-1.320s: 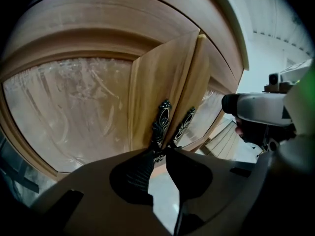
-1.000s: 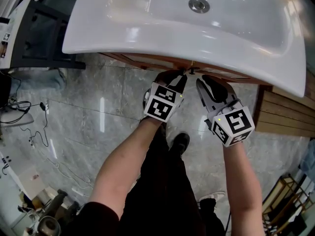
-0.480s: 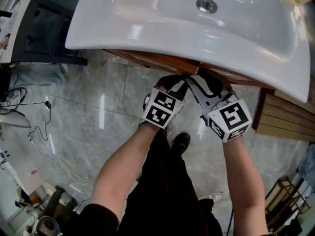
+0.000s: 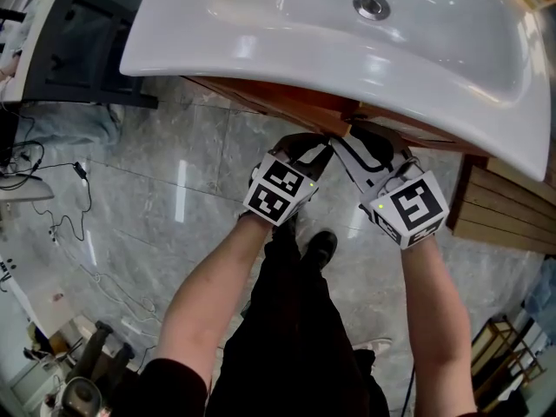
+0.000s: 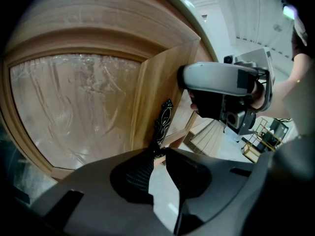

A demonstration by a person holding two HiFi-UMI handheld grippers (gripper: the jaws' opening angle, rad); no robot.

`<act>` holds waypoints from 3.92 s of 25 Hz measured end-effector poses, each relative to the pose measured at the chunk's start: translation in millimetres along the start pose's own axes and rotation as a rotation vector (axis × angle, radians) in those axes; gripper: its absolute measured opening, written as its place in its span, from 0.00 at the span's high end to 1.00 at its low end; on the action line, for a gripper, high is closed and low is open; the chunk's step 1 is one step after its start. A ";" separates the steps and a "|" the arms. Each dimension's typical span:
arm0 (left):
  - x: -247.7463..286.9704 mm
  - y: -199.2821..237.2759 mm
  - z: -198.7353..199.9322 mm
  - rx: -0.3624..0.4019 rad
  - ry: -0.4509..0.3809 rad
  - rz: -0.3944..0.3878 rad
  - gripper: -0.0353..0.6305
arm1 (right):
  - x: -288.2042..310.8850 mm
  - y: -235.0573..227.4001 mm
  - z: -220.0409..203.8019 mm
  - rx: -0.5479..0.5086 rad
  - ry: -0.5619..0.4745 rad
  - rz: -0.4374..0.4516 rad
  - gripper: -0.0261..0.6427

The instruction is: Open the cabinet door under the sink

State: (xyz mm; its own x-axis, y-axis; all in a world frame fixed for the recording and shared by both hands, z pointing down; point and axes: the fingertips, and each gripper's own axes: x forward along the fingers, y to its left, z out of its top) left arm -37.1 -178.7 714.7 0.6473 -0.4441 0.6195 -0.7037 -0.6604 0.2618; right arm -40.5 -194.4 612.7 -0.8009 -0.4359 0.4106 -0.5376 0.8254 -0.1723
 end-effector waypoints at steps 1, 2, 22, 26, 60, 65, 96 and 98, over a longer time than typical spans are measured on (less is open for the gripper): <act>-2.7 -2.0 -3.2 0.005 0.002 -0.005 0.82 | -1.5 4.7 -1.4 -0.007 0.002 0.014 0.80; -5.3 -4.0 -7.5 0.009 0.007 -0.008 0.82 | -3.1 9.7 -3.0 -0.015 0.005 0.027 0.80; -117.2 -5.8 -100.6 0.041 0.059 0.044 0.80 | 16.5 161.0 -22.4 0.010 0.074 0.192 0.80; -146.0 -1.4 -112.3 0.032 0.027 0.095 0.79 | 21.0 173.5 -24.4 0.032 0.070 0.171 0.79; -246.3 -11.0 -125.1 -0.129 -0.076 0.214 0.82 | 56.3 214.0 9.9 0.166 0.014 0.075 0.89; -191.9 -31.8 -91.0 -0.084 -0.057 0.157 0.82 | 9.9 157.1 -14.7 0.216 0.007 -0.021 0.89; -28.7 27.5 45.3 0.030 -0.096 0.149 0.84 | -4.4 -38.6 -78.6 0.284 0.039 -0.383 0.78; -28.3 32.9 39.9 0.027 -0.091 0.140 0.84 | 3.5 -44.7 -78.8 0.307 0.038 -0.424 0.76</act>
State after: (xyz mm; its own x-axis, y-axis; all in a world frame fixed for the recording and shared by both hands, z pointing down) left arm -67.0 -212.0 676.2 0.5678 -0.5851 0.5790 -0.7817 -0.6038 0.1564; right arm 1.5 -204.6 692.3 -0.4890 -0.6906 0.5328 -0.8696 0.4335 -0.2363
